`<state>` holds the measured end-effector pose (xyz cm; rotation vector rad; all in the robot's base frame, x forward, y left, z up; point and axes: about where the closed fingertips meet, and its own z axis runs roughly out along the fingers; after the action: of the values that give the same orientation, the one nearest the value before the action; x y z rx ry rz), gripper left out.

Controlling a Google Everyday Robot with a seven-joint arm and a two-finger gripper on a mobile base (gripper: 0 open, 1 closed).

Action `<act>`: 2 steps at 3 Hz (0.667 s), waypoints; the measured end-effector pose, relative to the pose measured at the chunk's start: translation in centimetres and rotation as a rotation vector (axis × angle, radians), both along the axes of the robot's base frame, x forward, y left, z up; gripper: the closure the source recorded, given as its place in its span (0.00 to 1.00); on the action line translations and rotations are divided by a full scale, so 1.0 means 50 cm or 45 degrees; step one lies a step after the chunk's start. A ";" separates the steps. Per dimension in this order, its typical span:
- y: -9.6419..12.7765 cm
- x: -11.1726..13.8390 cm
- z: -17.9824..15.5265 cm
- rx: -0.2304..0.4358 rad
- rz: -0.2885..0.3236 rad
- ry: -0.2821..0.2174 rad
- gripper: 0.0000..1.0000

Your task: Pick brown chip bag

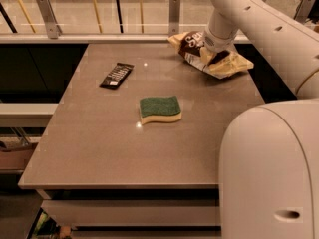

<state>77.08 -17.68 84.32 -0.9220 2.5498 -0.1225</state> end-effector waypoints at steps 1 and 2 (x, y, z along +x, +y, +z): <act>0.000 0.000 0.000 0.000 0.000 0.000 1.00; 0.006 -0.007 0.042 0.056 0.072 -0.032 1.00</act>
Offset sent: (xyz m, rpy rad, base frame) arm -0.0089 0.0041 0.0785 0.1417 -0.0895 0.1759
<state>76.75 -17.37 86.41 -0.9686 2.4909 -0.0602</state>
